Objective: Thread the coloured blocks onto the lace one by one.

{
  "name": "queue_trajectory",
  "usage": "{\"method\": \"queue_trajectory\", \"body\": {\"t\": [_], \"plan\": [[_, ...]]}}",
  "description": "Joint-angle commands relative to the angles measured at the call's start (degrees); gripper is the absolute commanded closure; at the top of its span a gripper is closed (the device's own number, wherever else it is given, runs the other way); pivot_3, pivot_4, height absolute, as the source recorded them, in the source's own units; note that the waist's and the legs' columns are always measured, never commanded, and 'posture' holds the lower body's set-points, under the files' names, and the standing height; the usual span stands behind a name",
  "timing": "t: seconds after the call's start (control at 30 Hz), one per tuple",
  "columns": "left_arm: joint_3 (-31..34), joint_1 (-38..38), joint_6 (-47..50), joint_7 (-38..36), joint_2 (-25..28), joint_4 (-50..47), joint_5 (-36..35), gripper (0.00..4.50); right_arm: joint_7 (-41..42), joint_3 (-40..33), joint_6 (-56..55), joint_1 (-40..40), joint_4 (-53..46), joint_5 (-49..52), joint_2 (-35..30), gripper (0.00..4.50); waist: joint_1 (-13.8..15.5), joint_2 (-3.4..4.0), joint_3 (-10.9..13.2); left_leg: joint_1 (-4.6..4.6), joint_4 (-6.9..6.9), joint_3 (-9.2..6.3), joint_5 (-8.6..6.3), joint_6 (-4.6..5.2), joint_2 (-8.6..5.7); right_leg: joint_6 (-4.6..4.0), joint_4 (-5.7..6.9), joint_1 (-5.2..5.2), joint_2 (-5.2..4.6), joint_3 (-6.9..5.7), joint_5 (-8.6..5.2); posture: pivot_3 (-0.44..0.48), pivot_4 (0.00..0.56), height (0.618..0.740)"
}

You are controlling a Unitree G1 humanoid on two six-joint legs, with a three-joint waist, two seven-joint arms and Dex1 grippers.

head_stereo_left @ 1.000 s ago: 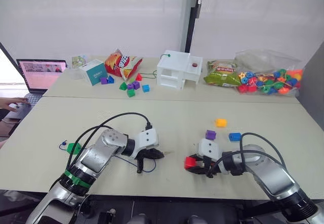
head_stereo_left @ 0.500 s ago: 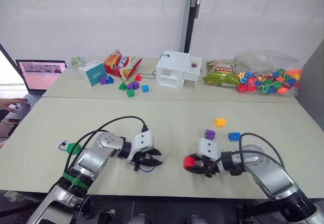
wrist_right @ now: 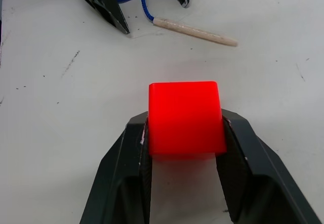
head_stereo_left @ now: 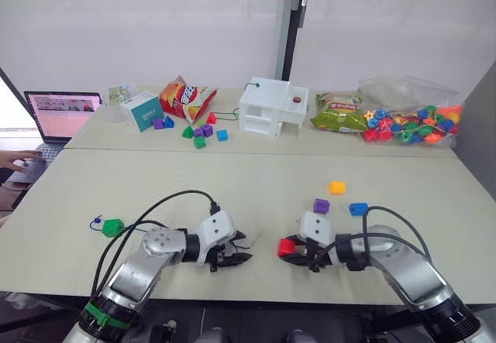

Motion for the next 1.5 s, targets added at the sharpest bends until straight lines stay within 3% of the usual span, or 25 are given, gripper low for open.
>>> {"method": "queue_trajectory", "body": {"t": [0.03, 0.23, 0.53, 0.73, 1.1, 1.5], "plan": [[-1.99, -0.45, -1.85, 2.13, -1.39, 0.96, 2.2, 1.79, -0.42, -1.23, 1.05, -0.02, -2.49, 1.52, 0.43, 3.3, 0.06, 0.0, 0.0, 0.0, 0.0, 0.0, 0.0, 0.0, -0.01, 0.0, 0.0, 0.01, -0.02, 0.0, 0.0, 0.0, 0.15, 0.74], [-4.14, -4.07, -2.87, 2.6, -1.83, 6.6, 5.11, 1.79, -0.62, -1.4, 2.17, 0.59, -4.05, 2.07, -0.08, 3.3, 0.45, 0.0, 0.0, 0.01, 0.01, -0.03, 0.01, -0.01, -0.11, 0.01, 0.0, 0.04, -0.14, -0.04, 0.0, 0.0, 0.15, 0.74], [-5.12, -4.66, -1.93, 1.85, -2.97, 7.24, 3.76, 4.47, -1.9, -1.41, 3.36, 0.57, -5.11, 2.65, -0.17, 3.3, 0.31, 0.01, -0.01, 0.02, 0.01, -0.03, 0.02, -0.01, -0.11, 0.01, 0.01, 0.04, -0.13, -0.04, 0.0, 0.0, 0.15, 0.74], [-2.45, -8.91, -0.3, -1.64, -2.01, 9.44, 0.67, 4.5, -2.14, -1.45, 2.56, 0.58, -4.5, 2.39, -0.65, 3.3, 0.25, 0.0, 0.0, 0.01, 0.02, -0.03, 0.02, -0.01, -0.11, 0.01, 0.01, 0.04, -0.1, -0.06, 0.0, 0.0, 0.15, 0.74], [-3.38, -17.43, 2.47, -18.61, 4.58, 7.23, -6.11, 4.5, 0.61, -0.21, -2.75, -0.87, -0.94, 0.7, -2.08, 3.3, -0.15, 0.0, 0.0, -0.09, 0.0, -0.01, 0.02, 0.0, -0.11, 0.01, -0.02, -0.05, 0.0, -0.07, 0.0, 0.0, 0.15, 0.74], [-6.17, -17.0, -1.6, -17.73, 1.36, 8.5, -3.24, 4.5, 4.55, 0.6, -7.3, -1.2, 0.45, -0.52, -2.91, 3.3, -0.12, -0.01, 0.01, -0.1, 0.01, 0.0, 0.02, 0.01, -0.1, 0.01, -0.02, -0.04, 0.02, -0.06, 0.0, 0.0, 0.15, 0.74]]}}
